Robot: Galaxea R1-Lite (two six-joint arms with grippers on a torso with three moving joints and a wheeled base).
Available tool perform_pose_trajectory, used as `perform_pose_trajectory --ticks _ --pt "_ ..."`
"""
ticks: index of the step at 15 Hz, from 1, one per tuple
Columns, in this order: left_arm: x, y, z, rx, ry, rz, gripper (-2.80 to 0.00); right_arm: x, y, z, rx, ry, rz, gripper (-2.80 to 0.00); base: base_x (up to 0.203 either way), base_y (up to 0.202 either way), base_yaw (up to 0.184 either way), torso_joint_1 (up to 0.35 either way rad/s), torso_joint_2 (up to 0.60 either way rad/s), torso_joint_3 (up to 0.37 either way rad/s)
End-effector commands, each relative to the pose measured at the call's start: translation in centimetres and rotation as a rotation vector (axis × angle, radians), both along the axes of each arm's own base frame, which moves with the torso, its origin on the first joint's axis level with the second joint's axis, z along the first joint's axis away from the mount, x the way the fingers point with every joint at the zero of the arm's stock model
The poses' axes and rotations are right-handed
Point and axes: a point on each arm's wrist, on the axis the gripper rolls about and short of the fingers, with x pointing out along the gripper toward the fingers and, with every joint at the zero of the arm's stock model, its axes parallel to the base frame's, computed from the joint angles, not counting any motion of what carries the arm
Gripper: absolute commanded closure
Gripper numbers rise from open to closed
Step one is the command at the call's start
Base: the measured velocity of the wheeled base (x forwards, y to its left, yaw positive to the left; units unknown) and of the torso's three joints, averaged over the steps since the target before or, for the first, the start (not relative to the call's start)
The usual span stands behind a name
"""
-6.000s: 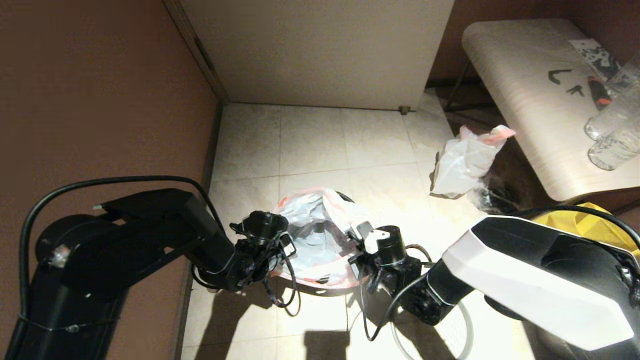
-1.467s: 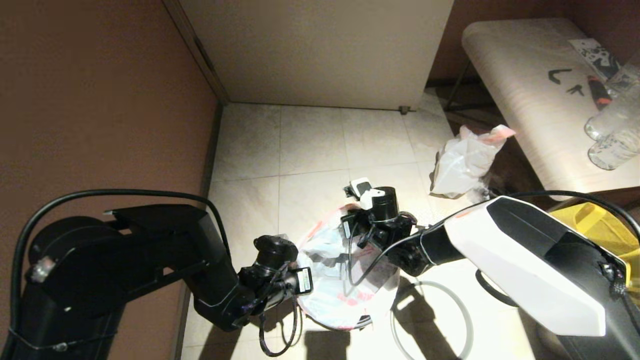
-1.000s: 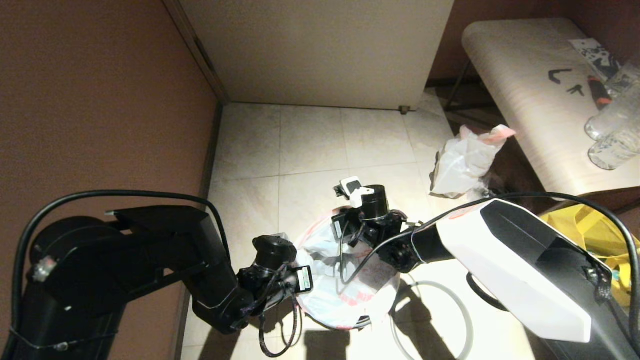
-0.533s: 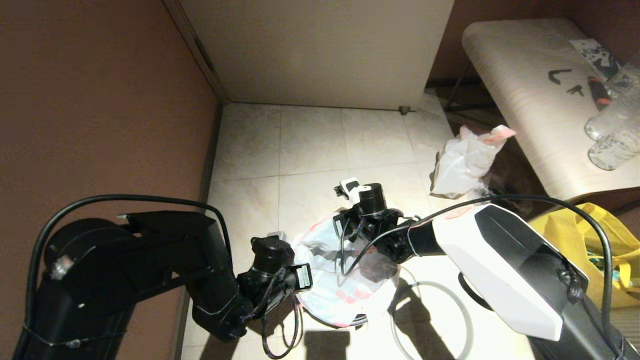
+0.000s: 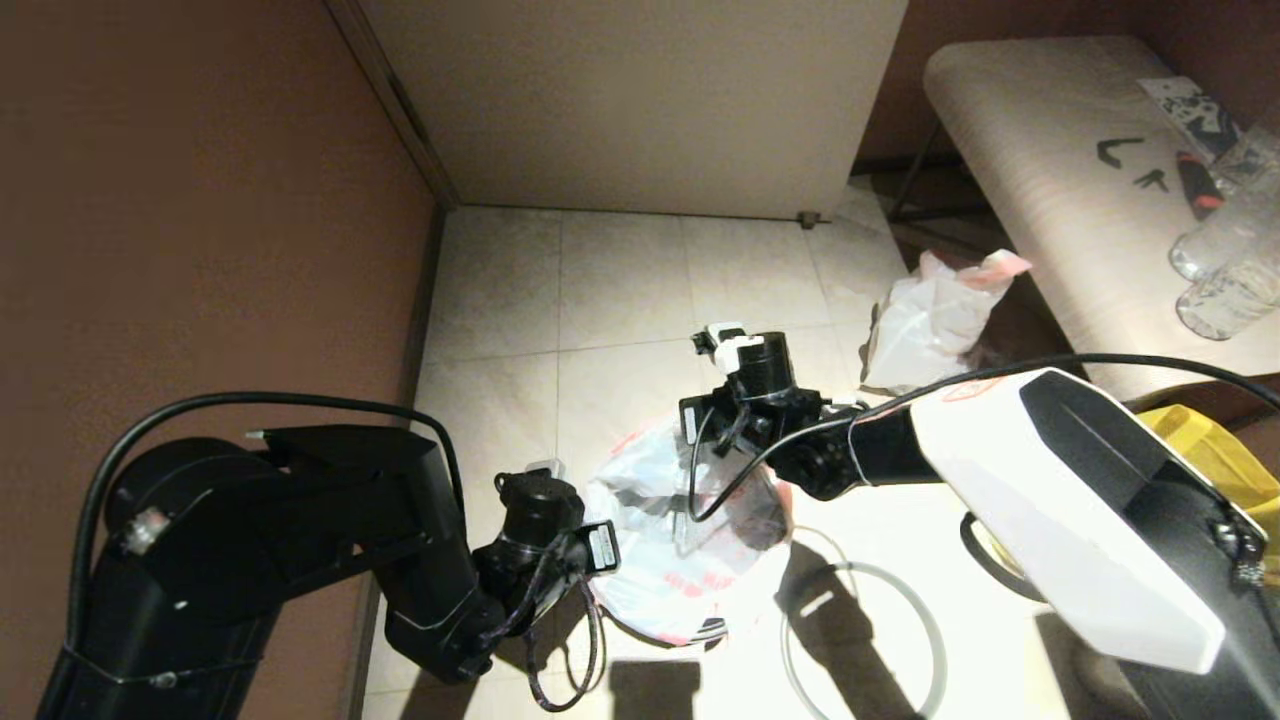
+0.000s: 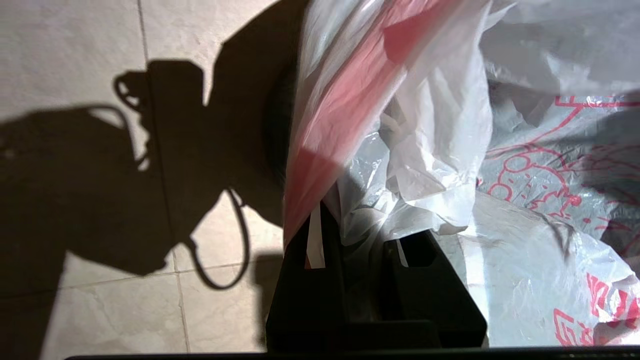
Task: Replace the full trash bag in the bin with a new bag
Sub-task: Put the new garbage bag on the trash can
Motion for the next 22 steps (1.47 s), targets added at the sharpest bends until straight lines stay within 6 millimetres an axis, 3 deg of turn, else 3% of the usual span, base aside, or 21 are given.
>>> perform_pose_trajectory --ticks 1,4,9,10,14,18,22 --pt "0.4 0.3 0.2 -0.010 -0.014 0.016 0.00 -3.4 -0.3 4.1 0.056 0.003 0.030 0.00 0.000 0.000 0.000 0.000 0.00 0.000" --pt "0.7 0.3 0.5 -0.019 -0.026 0.029 0.00 -5.9 -1.3 5.0 0.020 0.105 0.048 0.00 0.000 0.000 0.000 0.000 0.00 0.000" --pt "1.4 -0.1 0.6 -0.035 -0.040 0.045 0.00 -6.1 -2.1 6.7 -0.003 0.034 0.012 0.00 0.000 0.000 0.000 0.000 0.00 0.000" --pt "1.2 -0.3 0.4 -0.028 -0.029 0.039 -2.80 -5.9 -1.9 6.5 -0.025 -0.001 0.009 0.00 0.000 0.000 0.000 0.000 0.00 0.000" --pt "0.6 0.1 0.8 -0.030 -0.020 0.027 -2.80 -6.1 -1.5 6.4 -0.054 -0.038 0.022 0.00 0.000 0.000 0.000 0.000 0.00 0.000" --pt "-0.9 3.0 3.0 -0.151 0.028 -0.129 -2.80 -6.6 -1.9 5.4 -0.095 -0.011 0.012 0.00 0.000 0.000 0.000 0.000 0.00 0.000" --pt "-0.9 3.8 3.0 -0.167 -0.002 -0.132 -2.80 -6.7 -2.1 4.9 -0.142 -0.015 -0.002 0.00 0.000 0.000 0.000 0.000 0.00 0.000"
